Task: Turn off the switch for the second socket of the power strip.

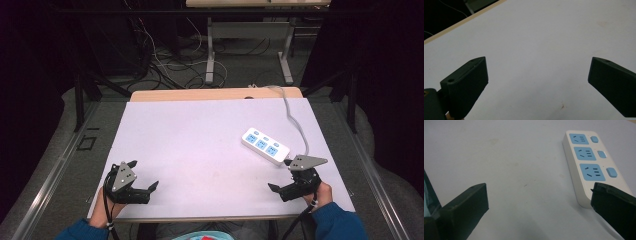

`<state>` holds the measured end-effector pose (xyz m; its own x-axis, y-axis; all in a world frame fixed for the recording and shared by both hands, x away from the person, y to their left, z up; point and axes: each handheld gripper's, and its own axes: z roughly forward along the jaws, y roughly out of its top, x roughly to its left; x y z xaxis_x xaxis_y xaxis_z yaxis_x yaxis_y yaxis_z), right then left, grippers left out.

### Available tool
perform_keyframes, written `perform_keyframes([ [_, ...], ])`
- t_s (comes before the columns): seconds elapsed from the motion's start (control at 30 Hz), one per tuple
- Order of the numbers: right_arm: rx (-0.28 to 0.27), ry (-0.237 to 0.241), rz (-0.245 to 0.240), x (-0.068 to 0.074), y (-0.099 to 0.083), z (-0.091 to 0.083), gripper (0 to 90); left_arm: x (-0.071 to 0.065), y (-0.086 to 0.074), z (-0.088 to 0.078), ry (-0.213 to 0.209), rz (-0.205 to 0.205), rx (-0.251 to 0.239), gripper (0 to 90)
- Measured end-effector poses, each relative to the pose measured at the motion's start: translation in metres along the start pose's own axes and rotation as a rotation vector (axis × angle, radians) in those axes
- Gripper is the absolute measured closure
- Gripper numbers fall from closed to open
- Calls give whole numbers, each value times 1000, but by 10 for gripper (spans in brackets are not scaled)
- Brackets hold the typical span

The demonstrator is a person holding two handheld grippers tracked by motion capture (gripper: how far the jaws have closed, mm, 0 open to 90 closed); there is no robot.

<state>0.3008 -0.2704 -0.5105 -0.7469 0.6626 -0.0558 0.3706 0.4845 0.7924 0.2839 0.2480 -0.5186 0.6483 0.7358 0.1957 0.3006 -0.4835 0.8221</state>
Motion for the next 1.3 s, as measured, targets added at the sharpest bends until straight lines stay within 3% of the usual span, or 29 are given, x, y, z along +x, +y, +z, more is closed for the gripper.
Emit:
perform_keyframes([
  [0.57,15,-16,-4,0,2,2,16,-1,-1,0,7,8,0,33],
  [0.67,12,-33,20,1,2,2,19,0,-1,0,9,8,2,32],
  [0.83,9,-36,17,0,5,1,20,-1,-1,0,3,3,-2,32],
  [1.3,-4,-58,19,-8,19,5,24,0,0,2,4,8,8,32],
])
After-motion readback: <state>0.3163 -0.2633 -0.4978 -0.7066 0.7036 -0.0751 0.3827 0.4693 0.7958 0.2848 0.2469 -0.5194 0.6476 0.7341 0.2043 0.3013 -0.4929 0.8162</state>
